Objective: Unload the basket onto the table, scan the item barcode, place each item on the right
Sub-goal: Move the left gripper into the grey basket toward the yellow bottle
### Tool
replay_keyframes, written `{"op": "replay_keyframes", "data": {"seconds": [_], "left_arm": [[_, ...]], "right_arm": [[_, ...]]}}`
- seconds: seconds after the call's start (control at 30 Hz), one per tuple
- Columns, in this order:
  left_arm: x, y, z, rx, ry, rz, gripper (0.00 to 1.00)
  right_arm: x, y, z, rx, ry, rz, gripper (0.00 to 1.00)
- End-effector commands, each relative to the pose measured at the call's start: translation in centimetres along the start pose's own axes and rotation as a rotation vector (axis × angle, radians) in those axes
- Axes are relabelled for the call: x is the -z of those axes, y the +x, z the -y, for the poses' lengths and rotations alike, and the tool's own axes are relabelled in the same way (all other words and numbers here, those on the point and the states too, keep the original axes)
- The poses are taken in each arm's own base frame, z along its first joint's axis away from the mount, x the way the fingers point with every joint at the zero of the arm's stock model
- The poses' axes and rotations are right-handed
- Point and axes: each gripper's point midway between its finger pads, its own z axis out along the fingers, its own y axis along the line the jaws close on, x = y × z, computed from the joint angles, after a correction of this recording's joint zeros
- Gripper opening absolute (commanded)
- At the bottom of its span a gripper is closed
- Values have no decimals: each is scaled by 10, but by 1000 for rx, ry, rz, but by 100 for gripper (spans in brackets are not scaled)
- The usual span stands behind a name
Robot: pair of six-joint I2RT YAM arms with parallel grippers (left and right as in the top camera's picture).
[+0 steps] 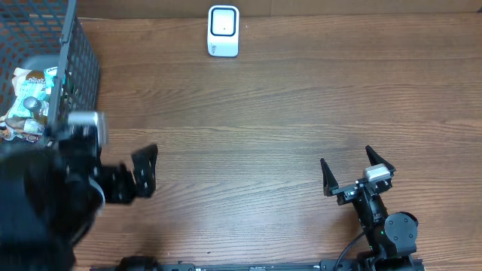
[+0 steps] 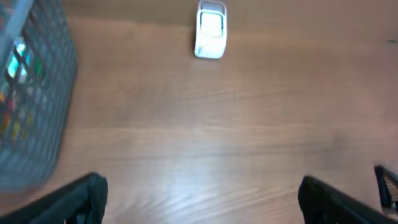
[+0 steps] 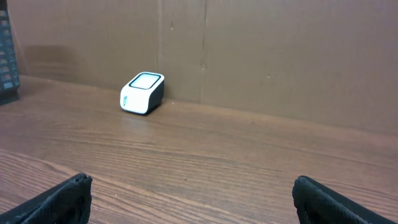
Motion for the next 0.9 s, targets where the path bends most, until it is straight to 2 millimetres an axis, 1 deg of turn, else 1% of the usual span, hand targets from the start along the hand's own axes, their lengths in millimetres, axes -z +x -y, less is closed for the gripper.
{"op": "replay_keyframes", "data": {"seconds": [0.0, 0.07, 0.2, 0.27, 0.33, 0.37, 0.47, 0.57, 0.6, 0.73, 0.87], "left_arm": [[-20, -22, 3, -25, 12, -145, 100], [-41, -35, 0, -11, 7, -210, 100], [-82, -45, -5, 7, 14, -304, 100], [-100, -53, -9, 9, 6, -312, 100], [-113, -61, -15, 10, -8, -298, 100], [-117, -68, -22, 4, -39, -274, 100], [-114, -89, -50, 2, -168, -189, 100], [-101, -107, -79, 20, -291, -114, 100], [-96, -114, -94, 35, -342, -85, 100], [-81, -123, -140, 113, -451, -30, 100], [-67, -124, -183, 211, -537, 7, 100]], "right_arm": [[0, 2, 2, -2, 9, 3, 100], [0, 2, 2, -2, 9, 3, 100], [0, 2, 2, -2, 9, 3, 100], [0, 2, 2, -2, 9, 3, 100], [0, 2, 2, -2, 9, 3, 100], [0, 2, 2, -2, 9, 3, 100], [0, 2, 2, -2, 9, 3, 100], [0, 2, 2, -2, 9, 3, 100], [0, 2, 2, -2, 9, 3, 100], [0, 2, 2, -2, 9, 3, 100], [0, 2, 2, -2, 9, 3, 100]]}}
